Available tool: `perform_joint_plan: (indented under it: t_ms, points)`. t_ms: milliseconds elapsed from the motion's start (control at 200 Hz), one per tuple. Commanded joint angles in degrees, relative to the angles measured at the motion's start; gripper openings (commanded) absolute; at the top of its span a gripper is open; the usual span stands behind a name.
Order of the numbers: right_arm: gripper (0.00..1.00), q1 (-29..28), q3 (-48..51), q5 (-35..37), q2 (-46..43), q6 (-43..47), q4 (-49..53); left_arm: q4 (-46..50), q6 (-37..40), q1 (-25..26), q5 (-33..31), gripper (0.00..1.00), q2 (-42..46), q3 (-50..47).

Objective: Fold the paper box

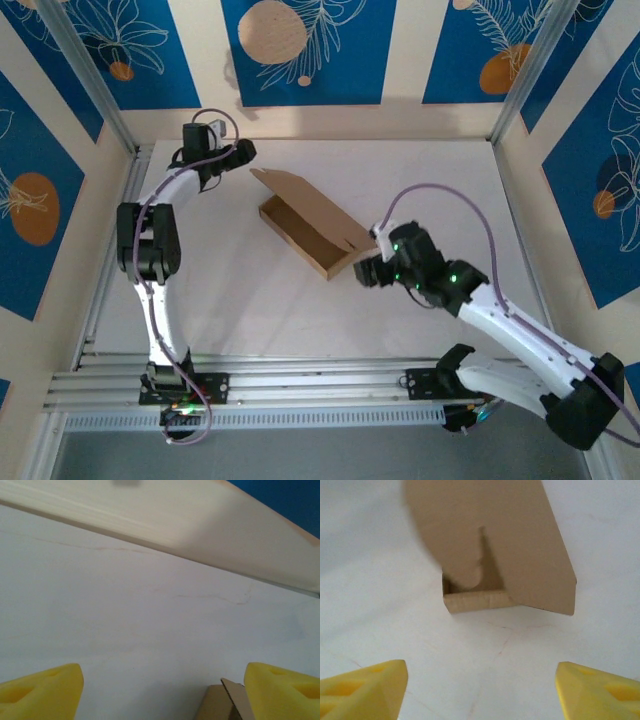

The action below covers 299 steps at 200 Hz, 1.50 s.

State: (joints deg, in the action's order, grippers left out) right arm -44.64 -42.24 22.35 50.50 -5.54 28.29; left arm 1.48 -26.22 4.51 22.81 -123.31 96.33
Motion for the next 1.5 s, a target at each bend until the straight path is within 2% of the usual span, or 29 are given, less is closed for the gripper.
perform_joint_plan:
  t_ms: [0,135,230,390,460,530,605,780,1125,1185,1276,1491]
  points:
    - [0.82,-2.16,2.14,9.6,-0.57,12.99,-7.08,-0.43,-2.65,1.35,3.66,0.84,-0.88,2.05]
    - [0.84,-0.31,0.9,12.52,7.51,13.94,-13.13,-1.87,-3.51,2.04,4.84,0.83,-1.05,2.08]
    - [0.84,2.1,-0.59,10.26,14.22,14.88,-19.85,-3.41,-5.1,2.26,6.59,0.82,-1.25,1.62]
    - [0.77,6.5,-1.16,6.76,23.06,18.86,-31.26,-7.39,-8.37,2.51,10.95,0.8,-1.28,-0.87]
    - [0.69,9.99,-1.97,1.63,23.58,17.16,-33.42,-9.52,-10.0,2.54,12.77,0.79,-0.78,-2.75]
    - [0.6,13.03,-3.04,-2.88,23.02,14.43,-33.34,-11.79,-11.8,2.69,14.15,0.78,0.16,-5.0]
    - [0.44,16.61,-4.98,-10.48,22.45,11.58,-31.84,-13.85,-13.54,2.93,14.45,0.75,1.59,-7.54]
    - [0.26,24.74,-10.99,-26.5,25.19,4.85,-27.01,-19.98,-19.55,4.39,17.13,0.7,4.32,-12.9]
    - [0.22,30.97,-17.7,-33.22,32.33,-7.69,-25.19,-35.21,-32.59,7.27,17.05,0.71,13.79,-26.77]
    - [0.2,32.36,-17.5,-34.74,32.81,-8.84,-25.8,-34.5,-31.7,7.27,16.41,0.72,16.35,-28.4]
    - [0.13,34.03,-16.66,-38.62,33.26,-9.2,-27.48,-27.29,-25.81,6.8,13.13,0.77,21.07,-30.52]
    - [0.09,34.71,-18.51,-41.45,34.54,-3.74,-25.29,-17.27,-16.3,1.45,1.23,0.82,32.1,-38.15]
